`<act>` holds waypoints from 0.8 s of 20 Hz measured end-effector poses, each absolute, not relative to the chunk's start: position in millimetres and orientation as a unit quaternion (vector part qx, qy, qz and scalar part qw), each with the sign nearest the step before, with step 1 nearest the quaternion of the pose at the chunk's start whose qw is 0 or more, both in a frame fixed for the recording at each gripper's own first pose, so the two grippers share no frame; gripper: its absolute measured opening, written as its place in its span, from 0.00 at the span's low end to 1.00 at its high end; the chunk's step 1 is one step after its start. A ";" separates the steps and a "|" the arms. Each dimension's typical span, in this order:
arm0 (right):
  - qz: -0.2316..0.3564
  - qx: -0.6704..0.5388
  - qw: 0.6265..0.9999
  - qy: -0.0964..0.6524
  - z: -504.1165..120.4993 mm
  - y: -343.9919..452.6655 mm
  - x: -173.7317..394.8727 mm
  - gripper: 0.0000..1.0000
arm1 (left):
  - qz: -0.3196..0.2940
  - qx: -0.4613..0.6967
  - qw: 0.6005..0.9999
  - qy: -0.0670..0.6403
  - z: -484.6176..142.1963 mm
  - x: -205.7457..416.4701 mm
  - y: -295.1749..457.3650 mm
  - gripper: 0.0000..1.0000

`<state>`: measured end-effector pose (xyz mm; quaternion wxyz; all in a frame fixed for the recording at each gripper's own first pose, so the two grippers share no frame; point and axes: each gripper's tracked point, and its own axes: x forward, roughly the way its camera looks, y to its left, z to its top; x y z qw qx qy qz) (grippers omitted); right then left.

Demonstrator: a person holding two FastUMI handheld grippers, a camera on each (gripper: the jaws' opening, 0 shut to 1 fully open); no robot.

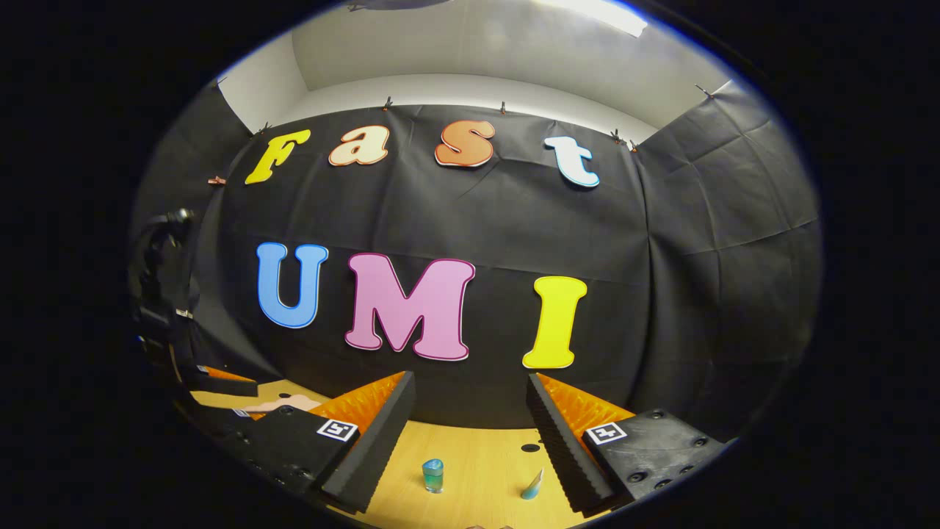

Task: First open the suitcase, pack the skin care products into it, and then close the suitcase.

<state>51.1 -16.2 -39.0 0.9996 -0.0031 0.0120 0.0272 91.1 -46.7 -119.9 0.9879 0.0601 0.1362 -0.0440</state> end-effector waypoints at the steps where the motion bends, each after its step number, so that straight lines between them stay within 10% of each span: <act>1: 0.029 -0.002 0.999 0.015 -44.9 -19.8 54.2 0.96 | -0.049 0.068 0.985 0.150 -137.3 104.0 -51.3 0.97; 16: 0.049 0.031 0.995 0.081 -121.8 -83.9 90.3 0.96 | 0.020 0.127 0.899 0.418 -368.8 211.6 -51.2 0.75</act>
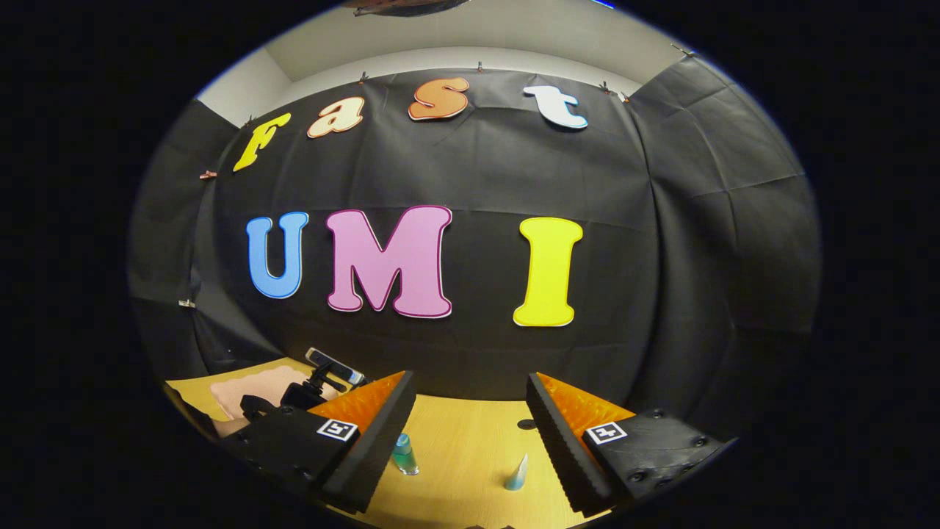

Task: First open the suitcase, pack the skin care products into it, and then close the suitcase.

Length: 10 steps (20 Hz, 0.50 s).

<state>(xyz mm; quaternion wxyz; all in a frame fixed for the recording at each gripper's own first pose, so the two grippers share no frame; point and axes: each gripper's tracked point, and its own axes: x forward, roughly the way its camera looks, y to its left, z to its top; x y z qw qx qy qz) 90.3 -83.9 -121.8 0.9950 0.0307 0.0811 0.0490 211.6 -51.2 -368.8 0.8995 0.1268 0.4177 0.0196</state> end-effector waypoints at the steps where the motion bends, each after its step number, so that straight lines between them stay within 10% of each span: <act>1: 0.048 0.036 0.995 0.085 -124.8 -84.8 90.9 0.96 | 0.025 0.128 0.895 0.426 -376.0 212.8 -47.7 0.74; 10: 0.030 0.007 0.994 0.103 -126.4 -72.3 86.3 0.96 | -0.005 0.098 0.899 0.428 -369.6 218.3 -44.2 0.17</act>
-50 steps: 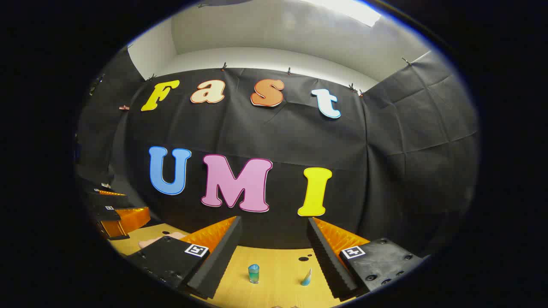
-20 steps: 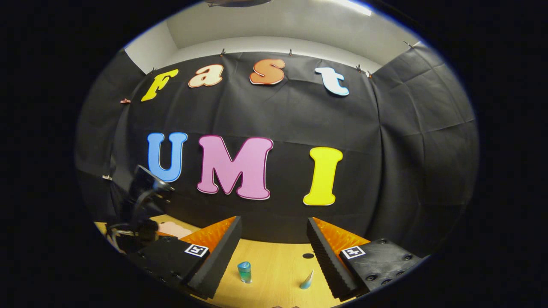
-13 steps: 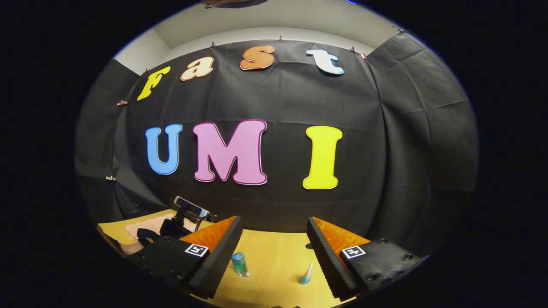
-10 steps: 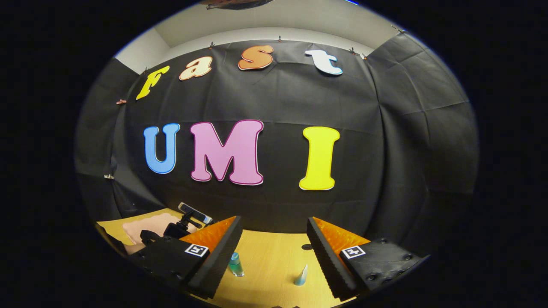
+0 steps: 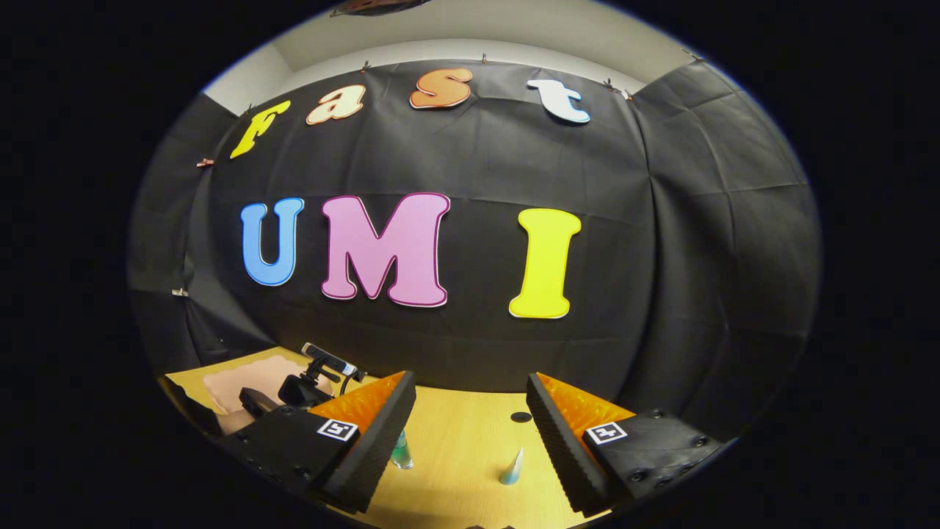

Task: First open the suitcase, pack the skin care products into it, and then close the suitcase.

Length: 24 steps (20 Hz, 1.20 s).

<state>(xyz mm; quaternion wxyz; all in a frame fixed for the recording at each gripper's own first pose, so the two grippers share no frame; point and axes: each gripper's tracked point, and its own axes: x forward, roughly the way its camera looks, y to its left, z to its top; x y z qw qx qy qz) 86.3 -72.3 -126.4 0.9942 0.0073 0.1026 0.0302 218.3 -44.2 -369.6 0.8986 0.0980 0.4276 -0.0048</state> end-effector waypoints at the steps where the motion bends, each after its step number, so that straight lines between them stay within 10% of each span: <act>1: 0.027 0.008 0.994 0.101 -123.9 -68.2 84.6 0.96 | -0.011 0.094 0.901 0.424 -362.7 218.7 -44.2 0.13; 13: 0.030 0.013 0.996 0.079 -101.2 14.6 83.3 0.96 | -0.073 0.066 0.924 0.369 -159.1 218.7 84.3 0.10; 24: 0.039 -0.015 0.994 0.100 -110.9 71.1 97.4 0.96 | 0.066 0.193 0.933 0.295 -129.4 249.7 353.6 0.10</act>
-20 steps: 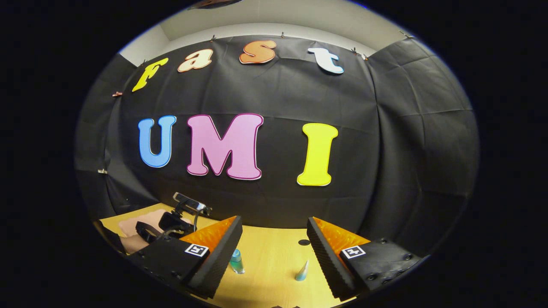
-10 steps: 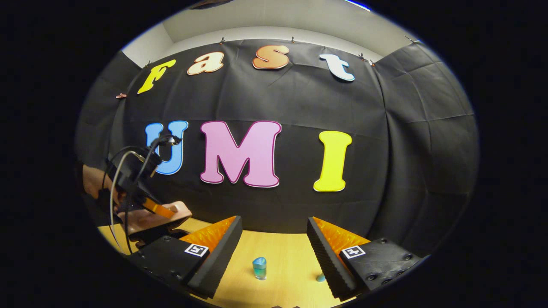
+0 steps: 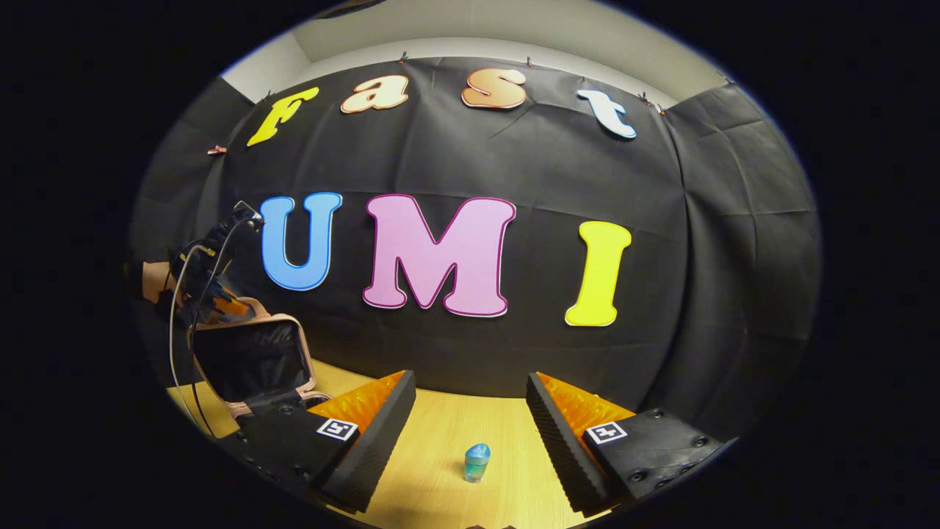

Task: First open the suitcase, pack the skin care products into it, and then close the suitcase.

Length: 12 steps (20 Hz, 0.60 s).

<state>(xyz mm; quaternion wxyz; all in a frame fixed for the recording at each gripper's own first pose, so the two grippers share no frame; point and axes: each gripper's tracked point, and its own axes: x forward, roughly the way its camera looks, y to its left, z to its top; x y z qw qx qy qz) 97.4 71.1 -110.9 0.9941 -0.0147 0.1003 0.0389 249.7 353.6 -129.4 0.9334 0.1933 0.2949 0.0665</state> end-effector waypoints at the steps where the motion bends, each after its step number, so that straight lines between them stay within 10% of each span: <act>1: 0.036 -0.023 0.994 0.101 -111.8 71.8 98.3 0.96 | 0.085 0.195 0.930 0.300 -139.7 252.2 383.3 0.10; 12: 0.019 -0.076 0.988 0.132 -151.6 87.7 97.7 0.96 | 0.146 -0.045 0.907 0.392 -367.0 235.6 533.0 0.10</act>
